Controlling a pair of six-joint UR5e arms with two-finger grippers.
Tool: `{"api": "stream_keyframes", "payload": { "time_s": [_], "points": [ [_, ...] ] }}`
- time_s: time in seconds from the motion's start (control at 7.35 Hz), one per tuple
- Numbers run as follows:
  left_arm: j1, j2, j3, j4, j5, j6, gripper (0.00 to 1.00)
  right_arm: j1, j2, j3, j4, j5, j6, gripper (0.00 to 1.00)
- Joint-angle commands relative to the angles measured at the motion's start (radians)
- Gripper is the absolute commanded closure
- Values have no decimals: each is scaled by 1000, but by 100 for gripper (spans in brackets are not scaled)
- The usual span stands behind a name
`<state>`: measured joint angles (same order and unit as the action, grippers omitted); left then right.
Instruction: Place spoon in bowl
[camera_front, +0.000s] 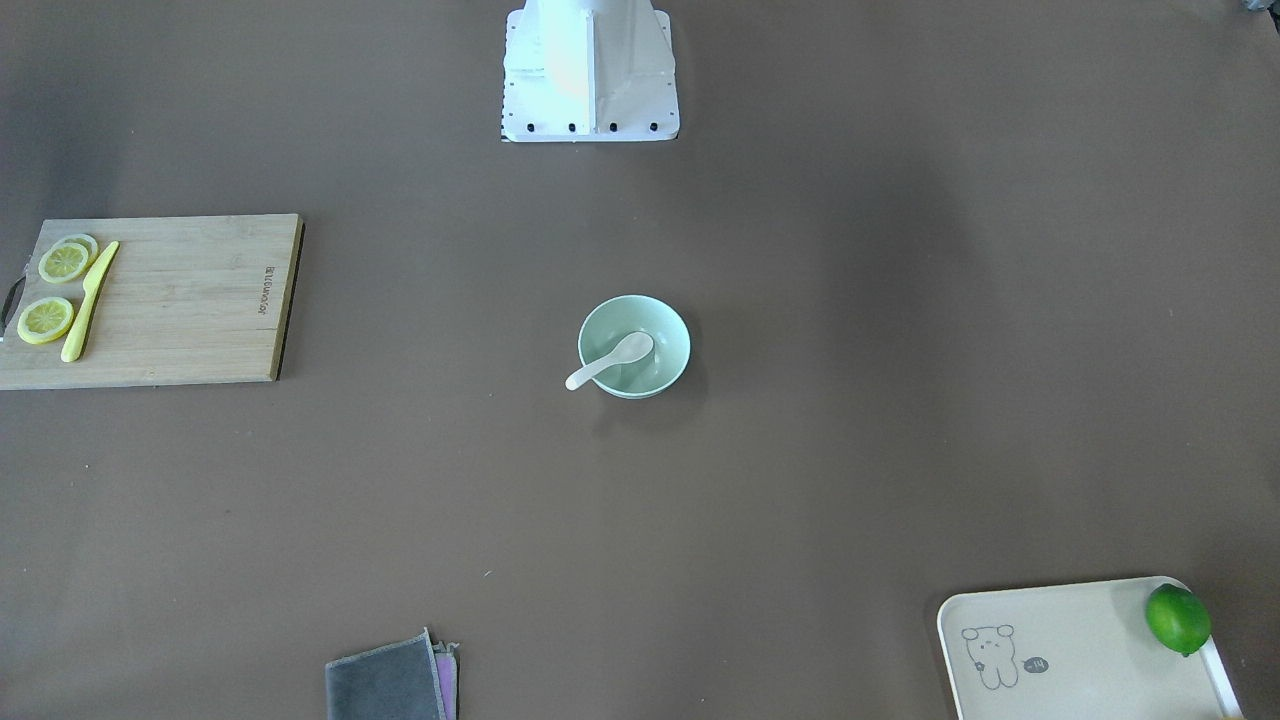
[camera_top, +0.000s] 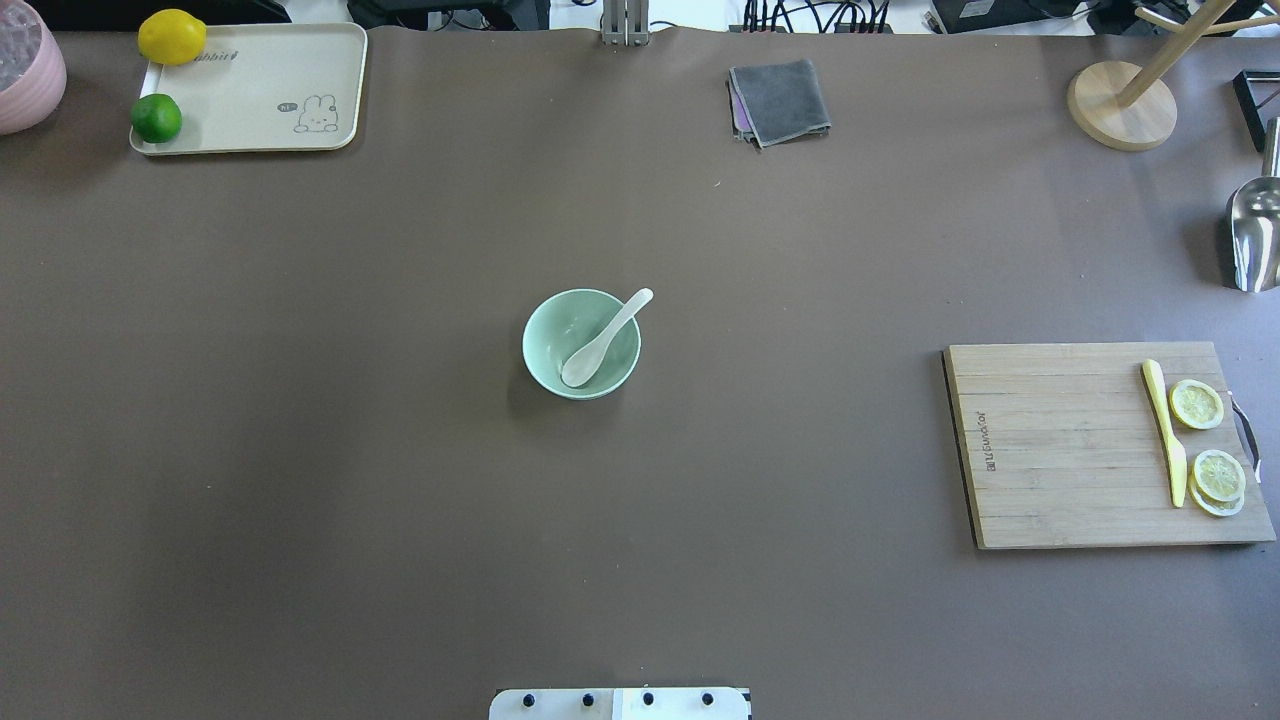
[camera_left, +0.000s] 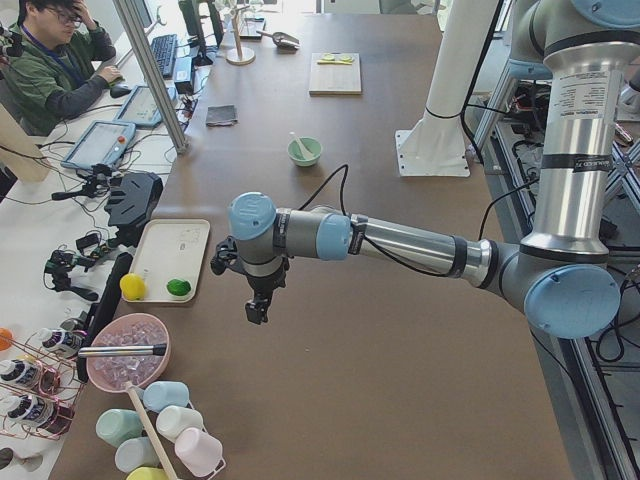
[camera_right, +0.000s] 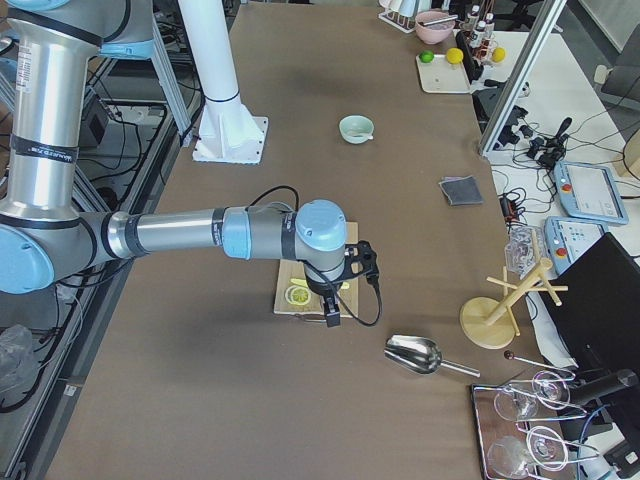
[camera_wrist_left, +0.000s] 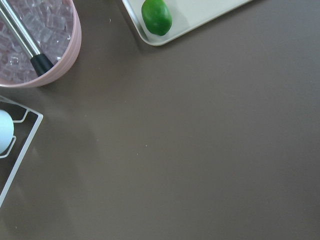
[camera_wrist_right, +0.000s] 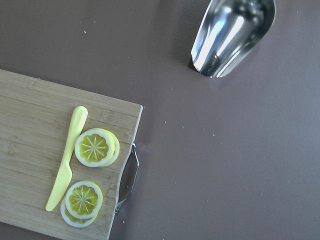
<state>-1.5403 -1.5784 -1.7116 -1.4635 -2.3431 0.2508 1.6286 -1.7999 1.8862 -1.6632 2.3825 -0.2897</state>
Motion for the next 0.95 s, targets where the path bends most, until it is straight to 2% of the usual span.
{"api": "stream_keyframes", "payload": {
  "time_s": [0.0,0.27,0.54,0.82],
  "points": [
    [-26,69,43,-38,1,-4,2,22,-33,-73,2,4,-11,0],
    [-90,97,9,-44,4,-2,2,19,-23,-70,13,6,-14,0],
    [-90,127,-46,-44,5,1,2,19,-33,-79,94,3,-12,0],
    [-90,144,-75,-46,4,2,2,19,-33,-84,92,6,-12,0]
  ]
}}
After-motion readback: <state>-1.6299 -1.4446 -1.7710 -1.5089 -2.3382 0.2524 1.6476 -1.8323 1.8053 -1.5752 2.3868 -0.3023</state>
